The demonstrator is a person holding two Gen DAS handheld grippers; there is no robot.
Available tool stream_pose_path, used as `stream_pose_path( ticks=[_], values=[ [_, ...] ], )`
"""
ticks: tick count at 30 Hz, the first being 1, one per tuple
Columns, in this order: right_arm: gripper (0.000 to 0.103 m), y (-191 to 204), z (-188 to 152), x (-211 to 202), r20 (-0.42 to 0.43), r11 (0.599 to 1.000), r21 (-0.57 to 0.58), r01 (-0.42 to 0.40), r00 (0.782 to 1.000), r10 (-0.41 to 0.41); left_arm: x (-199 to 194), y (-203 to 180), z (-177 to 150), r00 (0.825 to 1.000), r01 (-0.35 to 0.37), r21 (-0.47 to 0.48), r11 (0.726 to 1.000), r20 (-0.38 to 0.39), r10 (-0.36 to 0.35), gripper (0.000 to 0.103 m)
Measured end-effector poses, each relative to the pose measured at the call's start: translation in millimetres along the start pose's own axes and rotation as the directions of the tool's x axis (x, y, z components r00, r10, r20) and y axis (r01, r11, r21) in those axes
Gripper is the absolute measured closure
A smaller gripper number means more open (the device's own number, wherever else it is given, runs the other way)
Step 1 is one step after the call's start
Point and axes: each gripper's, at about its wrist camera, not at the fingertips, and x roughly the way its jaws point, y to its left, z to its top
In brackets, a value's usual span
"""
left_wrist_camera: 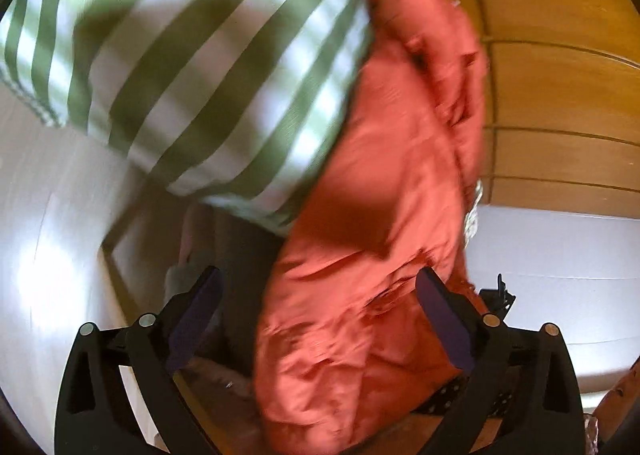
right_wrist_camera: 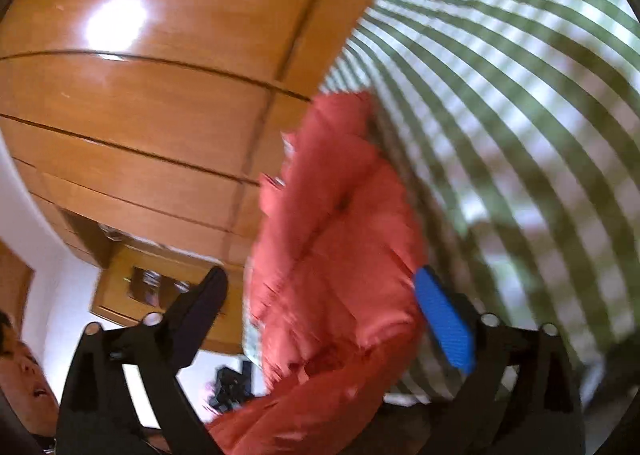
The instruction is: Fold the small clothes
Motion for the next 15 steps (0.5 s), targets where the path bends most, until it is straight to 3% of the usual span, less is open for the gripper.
stream_pose_path(
  ticks=[5,9,11,13,15],
  values=[
    [0.002,-14,-19,17,-0.173,0.989,0.034,0.14,0.976,-0.133,16,25,-5,0.994,-0.043,-0.041,0.998,-0.103,0.039,0.004],
    [0.002,-26,-33,26,-0.23,0.992,0.095,0.082,0.971,-0.059,23,32,-12,0.985,0.027,-0.073,0.997,-0.169,-0.039,0.004],
    [0.005,-22,-42,34,-0.281,0.995,0.084,0.056,0.959,-0.03,26,29,-16,0.977,0.058,-0.054,0.997,-0.202,-0.068,0.004],
    [0.018,-14,-48,39,-0.302,0.998,0.054,0.034,0.953,-0.017,36,17,-21,0.96,0.104,-0.039,0.994,-0.258,-0.11,0.004],
    [0.046,-8,-51,43,-0.31,0.999,0.039,0.007,0.951,0.006,50,3,-27,0.93,0.166,-0.032,0.986,-0.328,-0.167,0.004]
  ],
)
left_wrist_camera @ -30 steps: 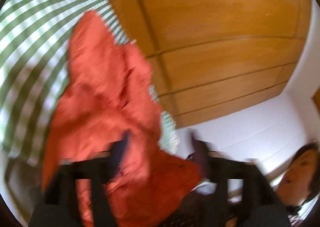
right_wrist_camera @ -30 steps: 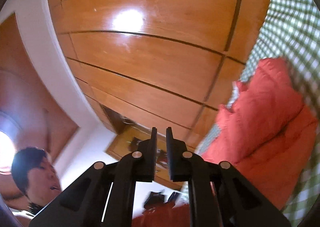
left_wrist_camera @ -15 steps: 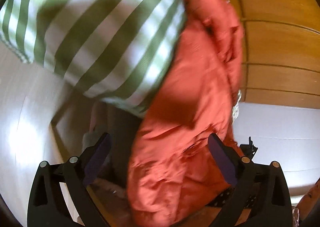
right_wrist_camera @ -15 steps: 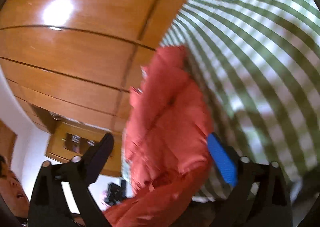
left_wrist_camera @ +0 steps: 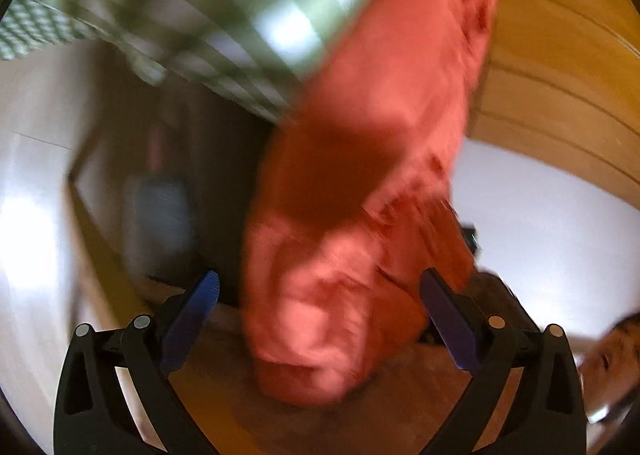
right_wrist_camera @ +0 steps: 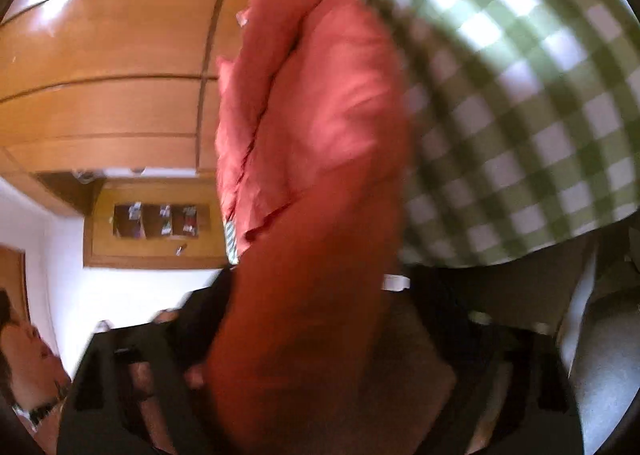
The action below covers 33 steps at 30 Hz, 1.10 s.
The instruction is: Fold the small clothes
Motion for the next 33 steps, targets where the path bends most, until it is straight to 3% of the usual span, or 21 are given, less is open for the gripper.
stream_pose_path(
  ticks=[2,4,6,7,11,15,17,20,25,29,31,33],
  values=[
    [0.054,9,2,3,0.01,0.999,-0.036,-0.022,1.0,0.023,11,-13,-2,0.998,0.019,0.033,0.999,-0.053,-0.017,0.004],
    [0.06,20,7,2,0.028,0.995,-0.086,-0.057,0.998,0.06,19,-25,-3,0.998,0.007,0.078,0.997,-0.069,-0.001,0.01],
    [0.065,28,11,0,0.043,0.989,-0.117,-0.088,0.995,0.093,21,-42,-3,0.999,0.004,0.128,0.992,-0.046,0.002,0.044],
    [0.065,34,15,-1,0.052,0.985,-0.136,-0.108,0.992,0.115,19,-50,-3,1.0,0.017,0.141,0.99,-0.023,-0.014,0.047],
    [0.068,50,29,2,0.068,0.968,-0.196,-0.159,0.982,0.176,-4,-84,-2,0.986,0.091,0.244,0.965,0.112,-0.122,0.077],
    [0.068,57,51,11,0.096,0.95,-0.183,-0.252,0.957,0.272,-24,-112,5,0.954,0.136,0.311,0.941,0.214,-0.209,0.079],
    [0.068,62,64,21,0.115,0.936,-0.155,-0.317,0.935,0.336,-28,-121,7,0.936,0.161,0.335,0.928,0.246,-0.251,0.079],
    [0.068,69,86,34,0.142,0.909,-0.106,-0.403,0.898,0.415,-35,-132,11,0.895,0.215,0.364,0.906,0.299,-0.332,0.078],
    [0.068,77,126,47,0.206,0.873,-0.034,-0.486,0.852,0.482,-41,-129,20,0.8,0.322,0.377,0.868,0.381,-0.462,0.078],
    [0.068,77,161,55,0.283,0.857,0.029,-0.515,0.826,0.487,-64,-112,43,0.692,0.423,0.353,0.835,0.468,-0.549,0.078],
    [0.066,74,183,61,0.326,0.855,0.067,-0.515,0.821,0.469,-67,-109,57,0.665,0.429,0.343,0.835,0.505,-0.55,0.078],
    [0.052,65,203,71,0.361,0.857,0.098,-0.506,0.82,0.443,-74,-109,71,0.65,0.413,0.329,0.849,0.546,-0.528,0.079]
  ],
)
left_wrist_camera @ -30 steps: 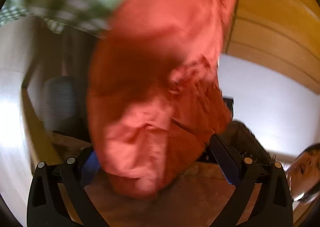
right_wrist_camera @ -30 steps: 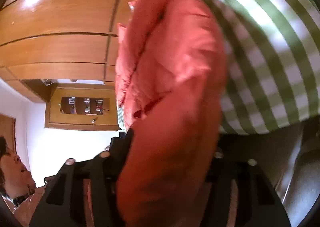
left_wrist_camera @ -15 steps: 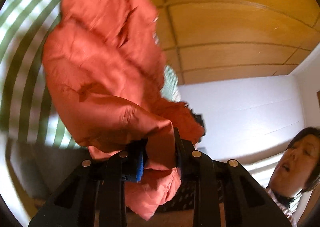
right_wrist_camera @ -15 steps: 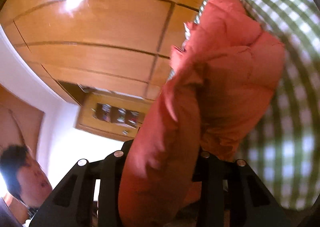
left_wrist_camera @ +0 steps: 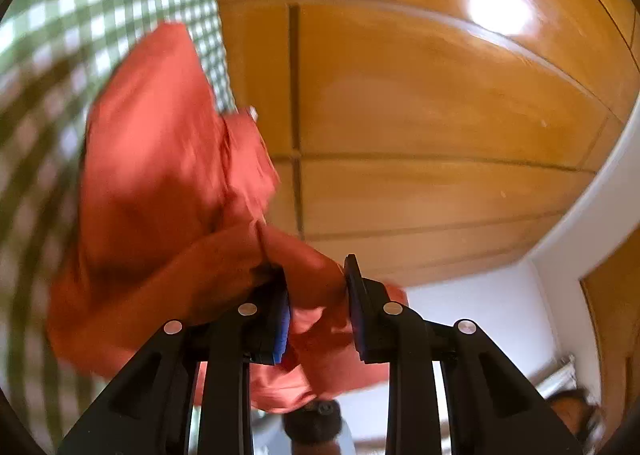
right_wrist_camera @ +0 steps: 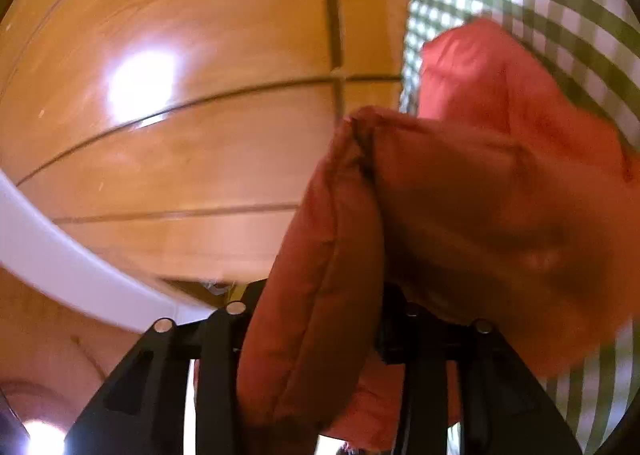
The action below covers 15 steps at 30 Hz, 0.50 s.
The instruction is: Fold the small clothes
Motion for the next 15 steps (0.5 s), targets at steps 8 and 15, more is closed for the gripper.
stream_pose_path(
  ticks=[8,15],
  values=[
    [0.012,-25,39,20,0.102,0.998,0.051,-0.036,0.994,0.03,-4,14,25,0.981,-0.109,-0.03,0.994,0.161,0.113,0.037],
    [0.003,46,8,11,0.06,0.908,-0.39,0.155,0.988,-0.143,-18,-57,-11,0.931,-0.353,0.261,0.899,0.195,0.309,0.005]
  ],
)
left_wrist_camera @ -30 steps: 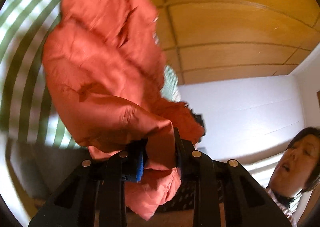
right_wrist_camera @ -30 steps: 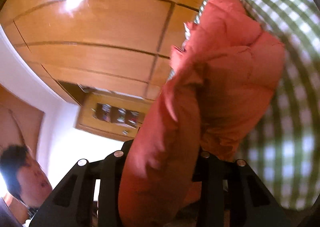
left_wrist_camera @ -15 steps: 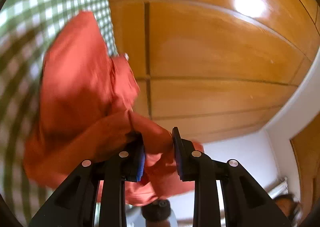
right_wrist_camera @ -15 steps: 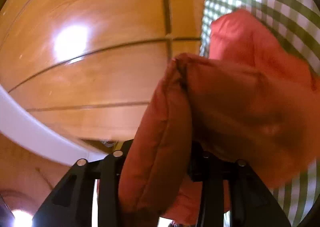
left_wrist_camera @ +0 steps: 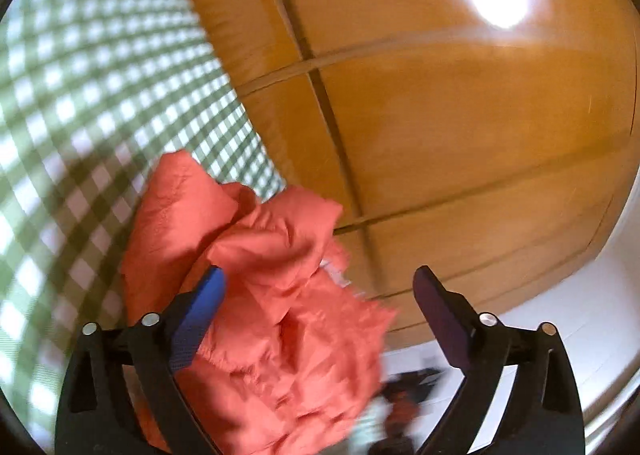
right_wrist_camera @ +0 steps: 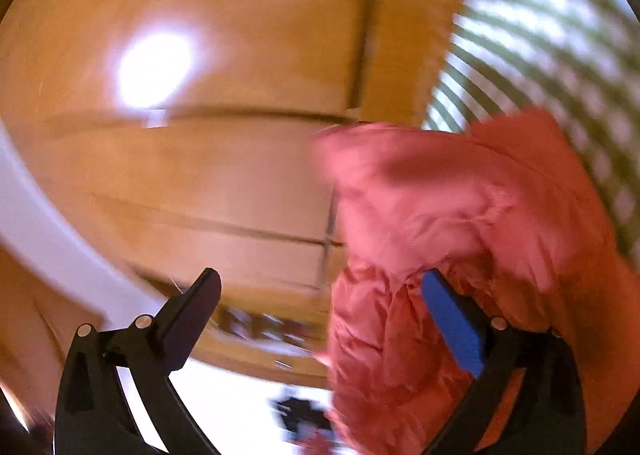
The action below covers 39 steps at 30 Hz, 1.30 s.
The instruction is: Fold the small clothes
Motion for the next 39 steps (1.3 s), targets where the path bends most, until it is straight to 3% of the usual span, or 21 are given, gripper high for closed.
stream_pose_path(
  ticks=[1,2,3,4,7,8,10,11,13,14,16,19,21,24,28,31,35,37,39],
  values=[
    [0.003,6,-7,-5,0.007,0.996,-0.061,0.068,0.998,-0.068,0,-10,-6,0.999,-0.038,0.072,0.997,-0.013,0.039,0.004],
    [0.003,15,-8,-5,0.03,0.972,-0.149,0.182,0.983,-0.179,2,-23,-17,0.996,-0.083,0.168,0.982,-0.031,0.09,0.004],
    [0.003,19,-9,-5,0.044,0.95,-0.195,0.245,0.97,-0.241,5,-27,-23,0.991,-0.115,0.231,0.966,-0.043,0.128,0.004],
    [0.003,22,-9,0,0.072,0.889,-0.274,0.366,0.93,-0.36,11,-32,-30,0.982,-0.158,0.295,0.942,-0.052,0.181,0.004],
    [0.003,10,-9,19,0.131,0.718,-0.39,0.576,0.807,-0.576,37,-28,-38,0.947,-0.272,0.399,0.876,-0.049,0.317,0.004],
    [0.003,2,-8,26,0.116,0.682,-0.411,0.604,0.777,-0.618,41,-28,-41,0.938,-0.296,0.431,0.853,-0.039,0.345,0.004],
    [0.002,-24,-5,42,0.019,0.657,-0.419,0.627,0.729,-0.684,50,-28,-44,0.915,-0.361,0.484,0.797,0.018,0.403,0.004],
    [0.002,-41,-3,51,-0.034,0.684,-0.397,0.612,0.735,-0.677,65,-24,-40,0.901,-0.392,0.495,0.775,0.037,0.432,0.004],
    [0.002,-61,-2,51,-0.088,0.764,-0.291,0.576,0.779,-0.621,80,-14,-42,0.863,-0.441,0.519,0.732,0.023,0.504,0.004],
    [0.002,-64,-3,49,-0.071,0.772,-0.284,0.569,0.79,-0.608,86,-11,-43,0.853,-0.453,0.527,0.719,0.02,0.522,0.004],
    [0.002,-62,-11,52,-0.061,0.744,-0.352,0.568,0.779,-0.624,90,-10,-49,0.845,-0.462,0.545,0.7,0.029,0.534,0.004],
    [0.008,-59,-24,46,-0.088,0.738,-0.395,0.546,0.778,-0.623,95,-1,-56,0.853,-0.432,0.547,0.717,-0.012,0.522,0.004],
    [0.026,-58,-30,39,-0.118,0.764,-0.388,0.516,0.794,-0.596,88,-2,-64,0.863,-0.395,0.557,0.731,-0.048,0.503,0.004],
    [0.037,-56,-43,18,-0.161,0.806,-0.364,0.468,0.82,-0.549,81,-2,-74,0.88,-0.342,0.561,0.754,-0.089,0.466,0.004],
    [0.04,-62,-69,-30,-0.188,0.852,-0.308,0.423,0.851,-0.49,85,4,-82,0.897,-0.276,0.569,0.775,-0.136,0.42,0.004],
    [0.041,-66,-96,-72,-0.194,0.866,-0.289,0.408,0.861,-0.47,75,-1,-99,0.898,-0.229,0.579,0.783,-0.185,0.399,0.004],
    [0.04,-66,-122,-136,-0.159,0.858,-0.266,0.439,0.858,-0.488,66,-19,-136,0.892,-0.173,0.58,0.796,-0.251,0.376,0.004],
    [0.038,-65,-131,-160,-0.124,0.843,-0.262,0.47,0.85,-0.512,58,-28,-154,0.885,-0.157,0.603,0.782,-0.266,0.382,0.004],
    [0.028,-65,-136,-177,-0.087,0.822,-0.264,0.504,0.837,-0.541,50,-36,-163,0.876,-0.169,0.626,0.761,-0.258,0.407,0.004]
  ],
)
